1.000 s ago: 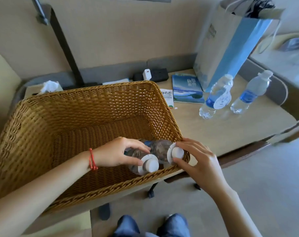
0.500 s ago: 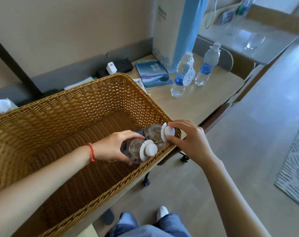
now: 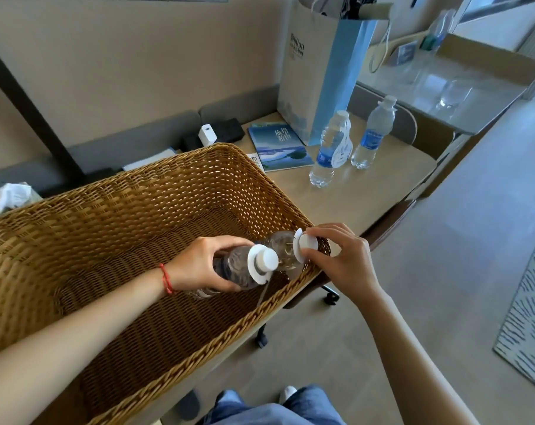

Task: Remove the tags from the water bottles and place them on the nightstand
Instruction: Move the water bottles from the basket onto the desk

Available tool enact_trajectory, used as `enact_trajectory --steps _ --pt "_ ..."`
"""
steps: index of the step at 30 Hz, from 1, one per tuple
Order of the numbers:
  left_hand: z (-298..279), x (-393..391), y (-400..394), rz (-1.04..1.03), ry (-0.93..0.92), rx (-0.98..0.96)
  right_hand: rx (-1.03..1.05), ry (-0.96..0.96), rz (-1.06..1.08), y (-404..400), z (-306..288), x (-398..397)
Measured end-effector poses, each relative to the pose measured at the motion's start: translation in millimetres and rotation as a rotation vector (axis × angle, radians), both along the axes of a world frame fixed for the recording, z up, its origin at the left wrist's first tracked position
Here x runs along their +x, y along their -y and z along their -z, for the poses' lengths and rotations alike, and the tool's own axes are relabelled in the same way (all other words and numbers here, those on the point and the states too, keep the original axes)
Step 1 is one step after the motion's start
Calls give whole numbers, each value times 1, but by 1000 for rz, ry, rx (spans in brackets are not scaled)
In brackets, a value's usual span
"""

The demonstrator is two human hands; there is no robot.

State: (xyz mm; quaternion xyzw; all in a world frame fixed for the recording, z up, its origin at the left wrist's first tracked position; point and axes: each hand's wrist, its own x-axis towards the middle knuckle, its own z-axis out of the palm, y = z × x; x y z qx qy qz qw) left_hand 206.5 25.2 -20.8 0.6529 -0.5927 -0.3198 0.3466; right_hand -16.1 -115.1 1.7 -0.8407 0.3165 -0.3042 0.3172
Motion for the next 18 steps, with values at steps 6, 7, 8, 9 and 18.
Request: enact_trajectory --steps 6,7,8,9,18 --pt "2 29 -12 -180 -107 -20 58 29 -15 -1 -10 28" --pt "2 33 -15 -213 -108 -29 82 34 -25 -1 -12 34" --pt "1 36 -19 -241 -112 -40 99 41 -38 -1 -15 40" --pt "0 39 -23 -264 -118 -50 107 48 -51 -2 -17 46" --pt "-3 51 -62 -388 -145 -54 53 68 -246 -16 -21 98"
